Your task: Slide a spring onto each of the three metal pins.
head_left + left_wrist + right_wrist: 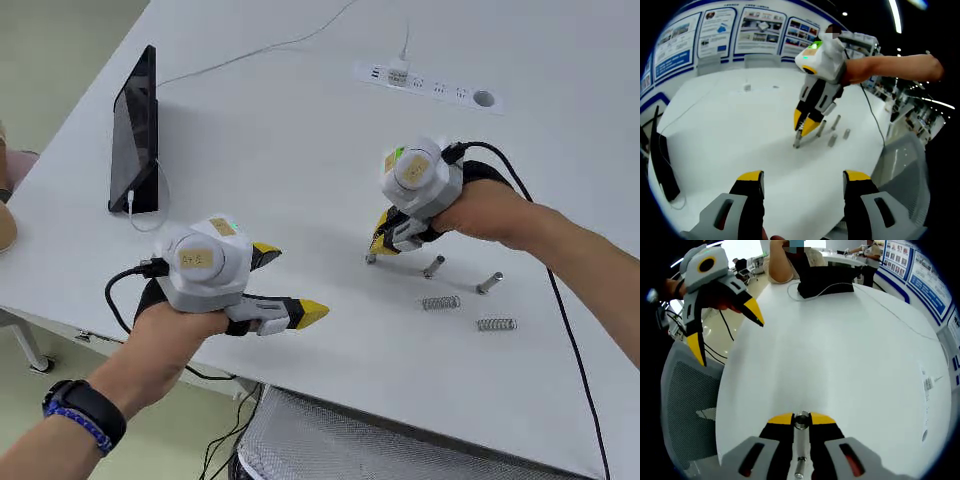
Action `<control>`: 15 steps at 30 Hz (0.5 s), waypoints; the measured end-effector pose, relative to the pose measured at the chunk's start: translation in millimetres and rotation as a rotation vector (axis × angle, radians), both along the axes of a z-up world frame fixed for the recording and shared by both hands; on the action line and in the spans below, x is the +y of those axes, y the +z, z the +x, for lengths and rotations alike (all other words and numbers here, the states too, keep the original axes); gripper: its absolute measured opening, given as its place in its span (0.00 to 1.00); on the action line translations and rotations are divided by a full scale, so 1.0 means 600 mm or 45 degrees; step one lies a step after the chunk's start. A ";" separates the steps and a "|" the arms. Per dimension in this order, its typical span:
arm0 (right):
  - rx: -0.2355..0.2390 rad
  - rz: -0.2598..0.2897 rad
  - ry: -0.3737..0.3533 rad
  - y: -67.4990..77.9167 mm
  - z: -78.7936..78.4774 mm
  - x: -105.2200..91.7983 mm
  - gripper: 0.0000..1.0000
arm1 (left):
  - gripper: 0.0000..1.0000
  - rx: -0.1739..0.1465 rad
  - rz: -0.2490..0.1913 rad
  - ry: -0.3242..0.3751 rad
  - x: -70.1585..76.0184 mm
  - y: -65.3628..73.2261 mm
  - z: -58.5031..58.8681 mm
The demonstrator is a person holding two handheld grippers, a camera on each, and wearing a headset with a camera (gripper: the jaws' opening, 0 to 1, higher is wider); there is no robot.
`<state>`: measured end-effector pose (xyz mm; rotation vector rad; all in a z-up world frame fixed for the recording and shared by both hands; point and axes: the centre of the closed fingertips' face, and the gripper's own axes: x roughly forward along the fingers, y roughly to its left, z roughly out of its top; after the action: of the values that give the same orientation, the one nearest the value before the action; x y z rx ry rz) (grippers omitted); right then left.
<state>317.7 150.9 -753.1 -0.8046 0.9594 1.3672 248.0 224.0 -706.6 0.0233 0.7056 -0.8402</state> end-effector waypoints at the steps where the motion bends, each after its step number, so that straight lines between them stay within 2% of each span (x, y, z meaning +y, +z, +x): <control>1: -0.004 -0.004 0.007 -0.002 0.000 0.000 0.13 | 0.65 0.001 0.000 0.001 0.000 0.000 0.000; 10: -0.025 -0.033 0.036 -0.027 0.007 0.001 0.13 | 0.65 0.005 -0.001 0.012 0.003 0.000 -0.001; 15: -0.018 -0.039 0.038 -0.041 0.008 0.001 0.13 | 0.65 0.007 -0.003 0.012 0.003 -0.002 0.002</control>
<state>322.6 151.7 -777.6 -0.8540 0.9628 1.3735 249.4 226.0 -707.6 0.0160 0.7092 -0.8325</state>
